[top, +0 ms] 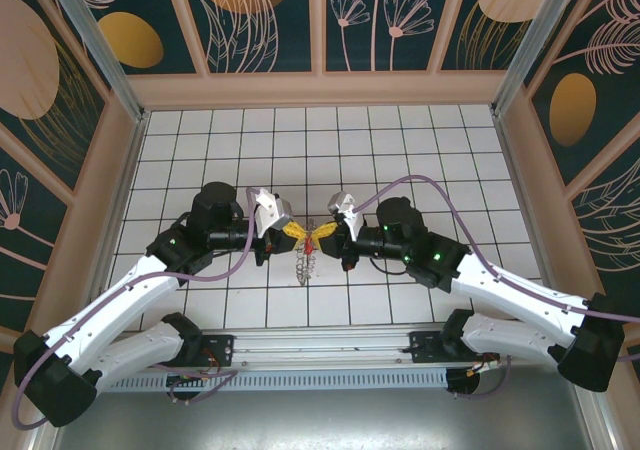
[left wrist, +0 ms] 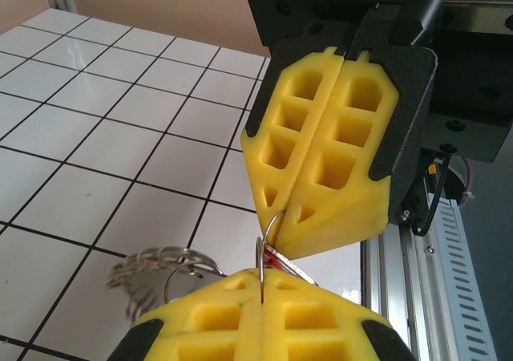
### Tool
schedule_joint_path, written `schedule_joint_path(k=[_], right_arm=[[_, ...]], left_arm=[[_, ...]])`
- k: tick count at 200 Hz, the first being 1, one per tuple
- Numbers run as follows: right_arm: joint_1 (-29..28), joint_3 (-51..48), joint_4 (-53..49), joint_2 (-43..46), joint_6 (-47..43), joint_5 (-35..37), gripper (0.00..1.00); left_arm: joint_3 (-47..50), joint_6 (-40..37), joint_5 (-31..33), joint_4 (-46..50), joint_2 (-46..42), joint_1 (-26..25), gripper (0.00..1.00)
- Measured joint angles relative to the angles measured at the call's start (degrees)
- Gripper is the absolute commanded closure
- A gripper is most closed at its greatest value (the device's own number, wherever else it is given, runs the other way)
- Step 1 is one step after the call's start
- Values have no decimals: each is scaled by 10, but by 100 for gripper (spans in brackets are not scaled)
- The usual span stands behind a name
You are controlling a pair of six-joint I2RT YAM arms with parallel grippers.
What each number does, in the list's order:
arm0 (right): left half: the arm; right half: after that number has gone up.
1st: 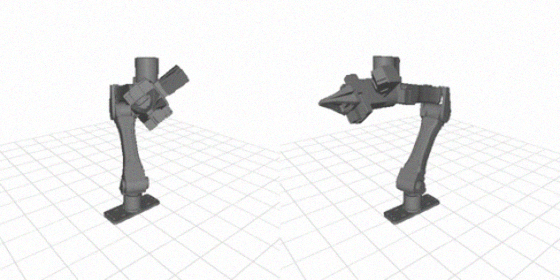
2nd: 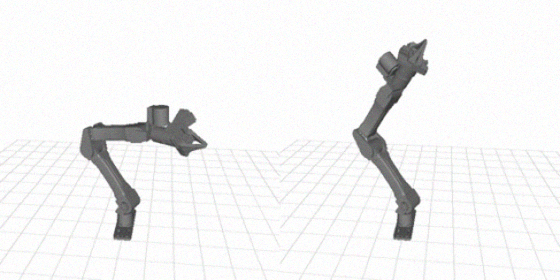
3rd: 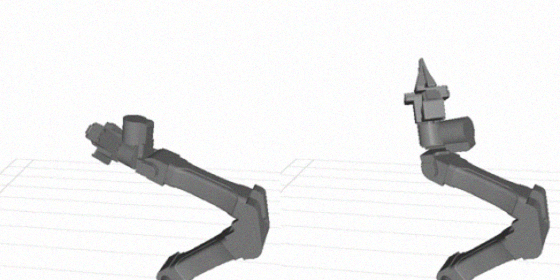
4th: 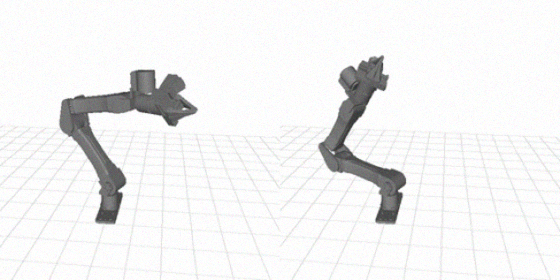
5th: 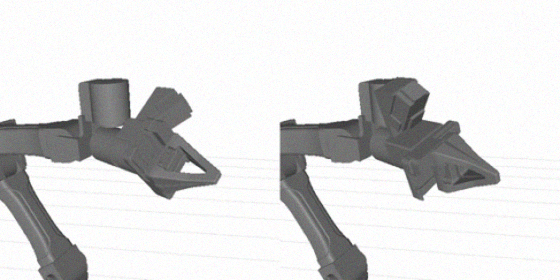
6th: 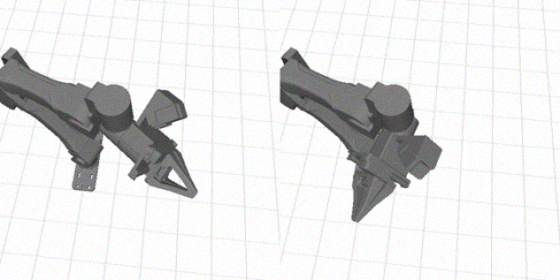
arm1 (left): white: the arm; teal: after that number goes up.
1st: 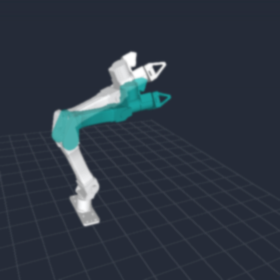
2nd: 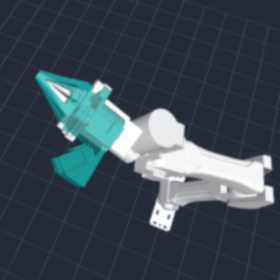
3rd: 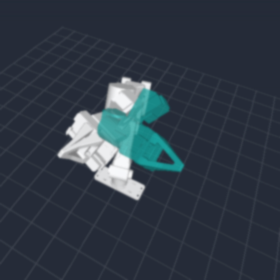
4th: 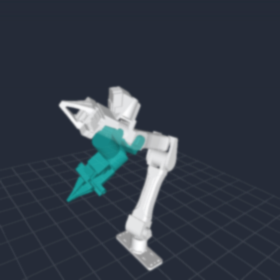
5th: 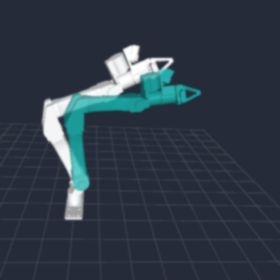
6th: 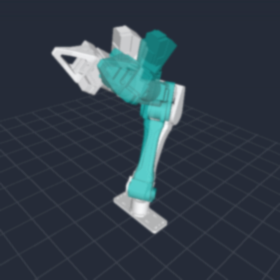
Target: Put the keys on the keyring
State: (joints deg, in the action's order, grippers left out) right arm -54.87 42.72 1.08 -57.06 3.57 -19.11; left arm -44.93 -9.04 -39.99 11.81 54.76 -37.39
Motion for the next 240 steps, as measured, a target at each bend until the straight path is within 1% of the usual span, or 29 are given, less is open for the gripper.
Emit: schedule_joint_path(k=[104,240], right_arm=[[1,0,0,1,18,17,100],[13,0,-1,-7,43,14,100]], left_arm=[[0,-4,2,0,0,0,100],[0,-19,16,0,-4,0,100]])
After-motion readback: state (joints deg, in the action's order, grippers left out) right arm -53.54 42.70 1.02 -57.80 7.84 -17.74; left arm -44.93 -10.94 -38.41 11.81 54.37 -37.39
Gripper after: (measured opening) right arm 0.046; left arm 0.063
